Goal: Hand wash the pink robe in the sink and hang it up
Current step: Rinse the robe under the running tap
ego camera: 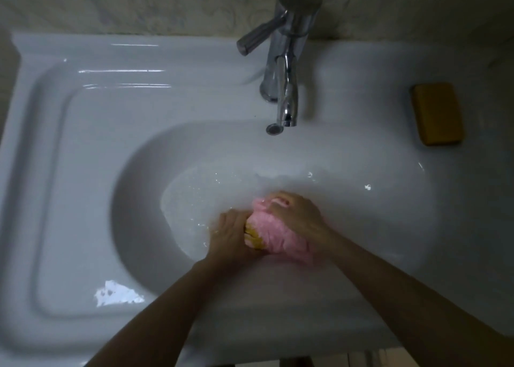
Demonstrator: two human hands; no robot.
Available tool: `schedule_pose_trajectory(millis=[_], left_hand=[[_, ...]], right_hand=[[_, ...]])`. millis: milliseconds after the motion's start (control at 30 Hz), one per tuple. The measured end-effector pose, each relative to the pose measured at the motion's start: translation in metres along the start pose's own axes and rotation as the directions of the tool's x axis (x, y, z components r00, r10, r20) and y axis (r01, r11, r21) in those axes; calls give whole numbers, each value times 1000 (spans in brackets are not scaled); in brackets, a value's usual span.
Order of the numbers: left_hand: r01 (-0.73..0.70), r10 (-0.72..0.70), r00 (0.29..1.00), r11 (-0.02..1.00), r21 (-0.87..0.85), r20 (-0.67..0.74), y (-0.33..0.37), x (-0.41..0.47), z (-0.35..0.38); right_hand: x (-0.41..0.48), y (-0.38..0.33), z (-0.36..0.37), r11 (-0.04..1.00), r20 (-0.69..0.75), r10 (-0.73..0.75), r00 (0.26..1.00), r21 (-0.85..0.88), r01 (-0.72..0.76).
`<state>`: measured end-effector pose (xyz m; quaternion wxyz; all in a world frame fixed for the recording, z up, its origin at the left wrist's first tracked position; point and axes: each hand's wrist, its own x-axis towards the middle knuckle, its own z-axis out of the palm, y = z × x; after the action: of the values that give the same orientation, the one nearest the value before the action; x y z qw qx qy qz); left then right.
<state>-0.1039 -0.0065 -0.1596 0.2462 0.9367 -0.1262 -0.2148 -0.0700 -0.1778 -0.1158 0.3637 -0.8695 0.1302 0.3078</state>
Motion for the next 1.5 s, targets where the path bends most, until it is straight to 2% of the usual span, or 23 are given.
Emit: schedule_pose_trajectory(millis=[67,100,167,267,367,433,500,567,600,667,733,800,867,1000,1067,1100,1167,1200,1267,1300,1367,1433,1500], left_hand=[[29,-29,1000,999,30,4,-1,1,4],[68,-68,996,998,17,52,-2,3,7],[90,-89,996,996,-25,10,-1,4,9],[80,-76,991,996,-32,111,-11,7,11],[107,-93,981,991,-75,172,-19,5,16],[60,-53,986,997,-43,160,-13,6,9],[82,-91,979,995,57,181,-3,10,-9],[42,-65,988,986,161,140,-2,12,-24],[-17,5,998,979,201,60,-1,11,-34],[-83,135,974,959,272,-180,3,7,-48],[-92,244,868,935,343,-432,8,3,-56],[-119,346,755,908,402,-557,13,-1,-63],[-228,467,692,865,447,-551,13,-3,-61],[-471,674,706,676,567,-217,-8,-10,-45],[-558,681,730,645,523,-61,-16,-12,-43],[-587,674,738,659,471,-24,-15,-13,-44],[-624,665,746,715,315,-32,-5,-9,-52],[-597,625,778,770,225,-73,0,-5,-57],[-414,435,880,900,141,-193,7,10,-63],[-289,316,927,945,153,-203,8,19,-63],[-139,149,988,971,195,-35,7,34,-62],[-122,80,980,965,232,185,8,42,-61],[-175,101,956,951,256,276,5,34,-62]], right_hand=[[-24,-1,25,992,-102,-98,990,-84,89],[-32,0,43,970,-201,-191,961,-187,154],[-33,1,72,920,-314,-322,893,-324,218],[-7,10,75,873,-370,-439,819,-391,291],[23,13,65,801,-421,-527,738,-536,266],[37,6,61,752,-368,-529,765,-621,222],[46,-3,47,843,-249,-339,907,-509,175],[45,-4,24,993,-70,-76,995,-101,69],[41,-5,8,989,-46,-56,997,132,62],[30,-2,-25,880,-147,-72,987,456,132],[15,2,-56,803,-211,-191,959,528,276],[6,10,-78,813,-197,-375,906,400,423],[2,27,-83,866,-126,-428,895,228,446],[-3,63,-59,830,-96,-517,850,-296,472],[-6,67,-54,827,59,-360,931,-441,348],[-8,65,-54,849,129,-282,951,-429,310],[-15,48,-57,976,86,-139,986,-157,152],[-15,42,-58,998,-78,-67,995,14,69],[-12,30,-56,987,-444,120,888,154,-56],[-8,25,-52,969,-477,222,850,208,-137],[0,10,-37,886,-352,416,838,366,-286],[12,2,-17,818,-281,530,800,419,-394],[17,-3,-5,815,-306,558,771,380,-439]])
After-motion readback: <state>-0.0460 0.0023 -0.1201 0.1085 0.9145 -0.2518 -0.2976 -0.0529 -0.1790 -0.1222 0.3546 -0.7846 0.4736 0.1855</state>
